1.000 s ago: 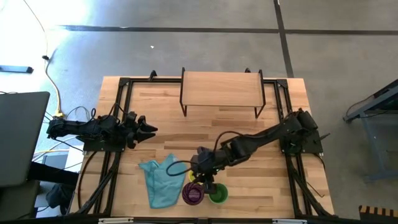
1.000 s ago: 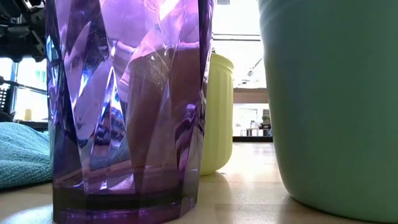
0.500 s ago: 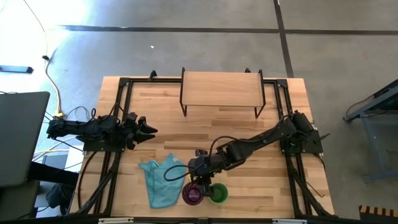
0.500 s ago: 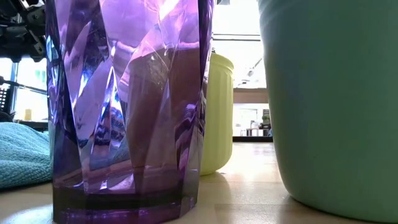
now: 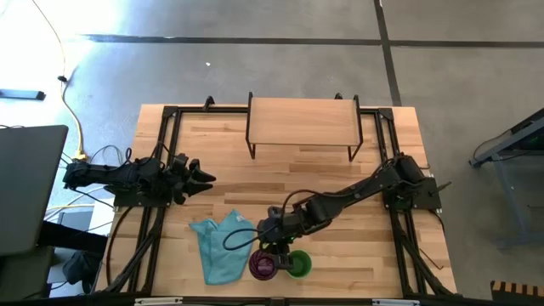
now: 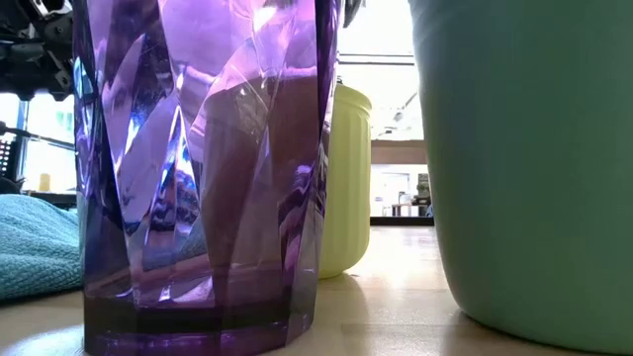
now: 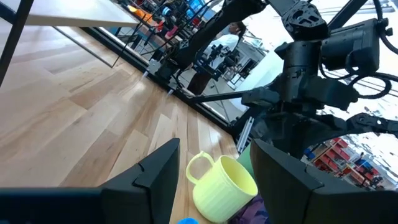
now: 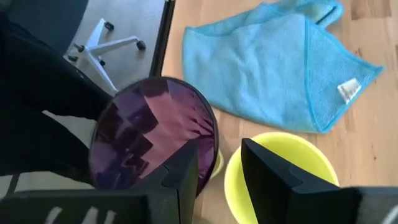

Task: Stack small to large cups/mugs on shelf
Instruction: Put the purple cup on the shelf

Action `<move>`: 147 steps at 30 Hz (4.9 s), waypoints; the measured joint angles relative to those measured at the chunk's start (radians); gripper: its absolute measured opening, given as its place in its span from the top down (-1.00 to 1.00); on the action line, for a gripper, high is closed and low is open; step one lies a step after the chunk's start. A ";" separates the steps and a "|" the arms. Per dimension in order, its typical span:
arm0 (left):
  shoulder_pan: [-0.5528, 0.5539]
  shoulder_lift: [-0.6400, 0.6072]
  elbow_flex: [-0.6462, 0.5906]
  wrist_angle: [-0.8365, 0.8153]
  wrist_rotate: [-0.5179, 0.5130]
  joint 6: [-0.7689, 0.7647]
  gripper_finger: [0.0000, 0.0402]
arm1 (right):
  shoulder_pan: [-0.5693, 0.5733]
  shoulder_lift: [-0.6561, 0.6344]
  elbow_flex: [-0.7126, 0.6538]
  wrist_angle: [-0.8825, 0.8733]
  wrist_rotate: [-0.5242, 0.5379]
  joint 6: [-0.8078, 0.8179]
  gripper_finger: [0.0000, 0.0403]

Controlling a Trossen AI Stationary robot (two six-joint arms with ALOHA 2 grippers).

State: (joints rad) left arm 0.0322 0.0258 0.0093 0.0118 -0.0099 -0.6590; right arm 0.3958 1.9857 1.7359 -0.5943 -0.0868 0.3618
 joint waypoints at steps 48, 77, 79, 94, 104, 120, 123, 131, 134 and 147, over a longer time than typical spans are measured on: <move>0.000 0.039 0.000 0.002 0.002 0.008 0.08 | -0.078 0.044 0.278 -0.159 -0.030 0.001 1.00; 0.000 0.038 0.000 0.006 -0.017 -0.027 0.08 | -0.439 -0.024 0.620 -0.718 0.057 -0.243 1.00; 0.000 0.038 0.000 0.007 -0.026 -0.030 0.08 | -0.481 -0.025 0.620 -0.710 0.073 -0.258 1.00; 0.000 0.038 0.000 0.013 -0.051 -0.056 0.08 | -0.755 -0.025 0.620 -0.566 0.106 -0.322 1.00; 0.000 0.038 0.000 0.018 -0.082 -0.059 0.08 | -0.877 -0.024 0.619 -0.536 0.092 -0.313 1.00; 0.000 0.047 0.000 0.025 -0.126 -0.049 0.08 | -0.920 0.032 0.619 -0.503 0.002 -0.291 1.00; 0.000 0.064 0.000 0.026 -0.126 -0.052 0.08 | -0.920 0.034 0.618 -0.503 0.002 -0.291 1.00; 0.000 0.116 0.000 0.026 -0.126 -0.063 0.08 | -0.945 0.000 0.618 -0.671 0.036 -0.282 1.00; 0.000 0.131 0.000 0.027 -0.131 -0.064 0.08 | -0.954 -0.024 0.618 -0.718 0.072 -0.283 1.00; 0.000 0.138 0.000 0.029 -0.141 -0.064 0.08 | -0.992 -0.095 0.620 -0.740 0.084 -0.283 1.00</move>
State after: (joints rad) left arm 0.0326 0.1642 0.0090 0.0406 -0.1513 -0.7231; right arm -0.5961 1.8904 2.3554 -1.3343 -0.0026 0.0788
